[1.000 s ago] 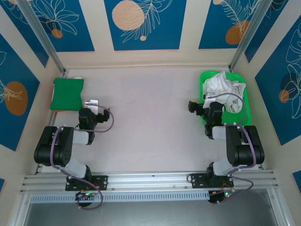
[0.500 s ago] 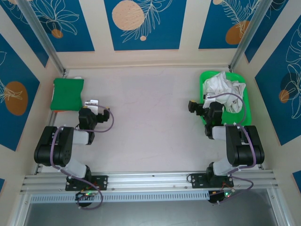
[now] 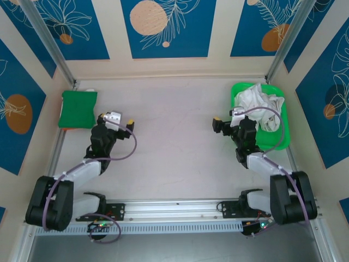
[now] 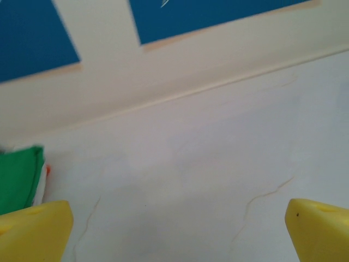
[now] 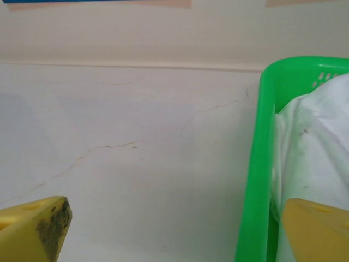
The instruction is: Fold and stack the t-shirts
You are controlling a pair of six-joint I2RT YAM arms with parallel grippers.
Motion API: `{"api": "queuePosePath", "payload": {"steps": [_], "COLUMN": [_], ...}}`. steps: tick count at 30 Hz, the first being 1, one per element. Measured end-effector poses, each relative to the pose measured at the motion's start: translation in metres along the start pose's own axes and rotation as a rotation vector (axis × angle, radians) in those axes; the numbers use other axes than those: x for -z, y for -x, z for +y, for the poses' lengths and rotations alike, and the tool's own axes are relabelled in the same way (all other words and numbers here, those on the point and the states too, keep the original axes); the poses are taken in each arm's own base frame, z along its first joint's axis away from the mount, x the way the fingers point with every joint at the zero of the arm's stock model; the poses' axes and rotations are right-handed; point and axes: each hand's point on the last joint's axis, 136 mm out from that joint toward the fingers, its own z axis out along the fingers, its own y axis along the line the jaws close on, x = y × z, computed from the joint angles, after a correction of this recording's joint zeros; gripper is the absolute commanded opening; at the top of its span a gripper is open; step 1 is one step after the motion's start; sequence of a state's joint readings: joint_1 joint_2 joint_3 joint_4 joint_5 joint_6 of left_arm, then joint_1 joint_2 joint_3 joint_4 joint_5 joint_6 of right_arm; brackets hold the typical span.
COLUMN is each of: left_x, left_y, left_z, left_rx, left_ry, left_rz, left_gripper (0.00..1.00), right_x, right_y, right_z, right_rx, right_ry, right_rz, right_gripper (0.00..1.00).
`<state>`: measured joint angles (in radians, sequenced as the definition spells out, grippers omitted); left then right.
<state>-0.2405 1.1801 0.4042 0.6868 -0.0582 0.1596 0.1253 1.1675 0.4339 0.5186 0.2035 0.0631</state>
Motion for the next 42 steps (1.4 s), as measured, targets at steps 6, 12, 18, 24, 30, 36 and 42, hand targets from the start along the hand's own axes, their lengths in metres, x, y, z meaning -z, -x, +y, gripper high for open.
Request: {"api": "queuePosePath", "payload": {"steps": [6, 12, 18, 24, 30, 36, 42], "left_x": [-0.004, 0.002, 0.011, 0.023, 0.026, 0.026, 0.026], "left_y": [0.042, 0.054, 0.037, 0.023, 0.026, 0.027, 0.029], "left_z": [-0.084, -0.187, -0.258, -0.284, -0.288, -0.287, -0.287], "left_rx": [-0.093, -0.154, -0.192, -0.207, -0.205, -0.205, -0.205], "left_ry": [-0.236, -0.511, -0.703, -0.796, -0.811, -0.809, -0.804], "left_rz": [-0.060, -0.086, -0.062, -0.041, -0.050, -0.054, -0.059], "left_gripper": [1.00, 1.00, 1.00, 1.00, 1.00, 1.00, 0.99], "right_x": [0.011, 0.007, -0.016, -0.046, -0.072, -0.061, -0.025], "right_y": [0.046, 0.067, 0.018, -0.029, -0.056, -0.036, 0.054], "right_z": [-0.019, -0.073, -0.131, -0.158, -0.161, -0.153, -0.124], "right_rx": [-0.095, -0.238, -0.392, -0.484, -0.519, -0.529, -0.453], "right_ry": [-0.062, -0.208, -0.344, -0.388, -0.365, -0.353, -0.290], "right_rz": [0.029, 0.105, 0.307, 0.498, 0.604, 0.553, 0.319], "right_gripper": [0.99, 0.99, 0.99, 0.98, 0.29, 0.00, 0.00]}}
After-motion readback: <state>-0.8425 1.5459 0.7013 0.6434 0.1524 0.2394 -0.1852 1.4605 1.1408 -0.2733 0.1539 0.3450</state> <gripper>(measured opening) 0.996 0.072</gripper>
